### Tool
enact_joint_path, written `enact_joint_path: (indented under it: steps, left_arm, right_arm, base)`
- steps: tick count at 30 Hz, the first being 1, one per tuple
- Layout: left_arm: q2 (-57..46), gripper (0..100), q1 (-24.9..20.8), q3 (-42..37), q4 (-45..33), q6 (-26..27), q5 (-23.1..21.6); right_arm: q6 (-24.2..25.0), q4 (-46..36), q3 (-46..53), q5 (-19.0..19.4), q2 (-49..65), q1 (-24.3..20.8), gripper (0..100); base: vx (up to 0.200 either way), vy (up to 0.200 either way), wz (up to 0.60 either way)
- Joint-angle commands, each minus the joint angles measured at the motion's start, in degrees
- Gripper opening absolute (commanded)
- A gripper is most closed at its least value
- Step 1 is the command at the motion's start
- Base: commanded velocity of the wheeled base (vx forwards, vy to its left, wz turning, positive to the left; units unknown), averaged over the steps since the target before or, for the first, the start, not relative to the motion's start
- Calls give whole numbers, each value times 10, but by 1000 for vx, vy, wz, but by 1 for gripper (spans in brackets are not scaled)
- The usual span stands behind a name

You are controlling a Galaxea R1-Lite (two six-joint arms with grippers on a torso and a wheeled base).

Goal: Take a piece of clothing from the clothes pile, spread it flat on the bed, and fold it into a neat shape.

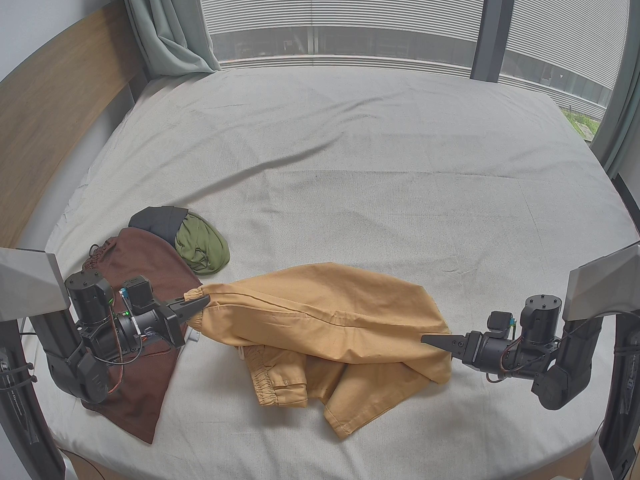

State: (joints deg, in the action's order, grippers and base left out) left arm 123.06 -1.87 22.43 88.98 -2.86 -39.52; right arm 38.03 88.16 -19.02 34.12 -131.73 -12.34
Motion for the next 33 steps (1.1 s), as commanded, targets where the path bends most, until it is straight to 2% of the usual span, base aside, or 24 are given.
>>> enact_joint_path:
  steps: [1,7,16,23,24,30,33]
  left_arm:
    - [1,0,0,1,1,0,0]
    - [1,0,-1,0,1,0,1]
    - [1,0,1,1,1,0,0]
    - [0,0,1,1,1,0,1]
    - [1,0,1,1,1,0,0]
    - [1,0,0,1,1,0,0]
    - [1,0,-1,0,1,1,0]
  right_arm:
    - [-1,1,-1,2,-15,-1,100]
    - [1,2,-14,6,-20,-1,100]
    - [-1,3,2,44,24,5,100]
    - [-2,3,38,82,89,21,100]
    - [-3,2,49,102,104,34,100]
    - [-5,2,55,152,127,70,100]
    - [-5,2,52,154,126,70,100]
  base:
    - [0,0,0]
    - [0,0,0]
    - [0,0,0]
    - [0,0,0]
    - [0,0,0]
    - [0,0,0]
    - [0,0,0]
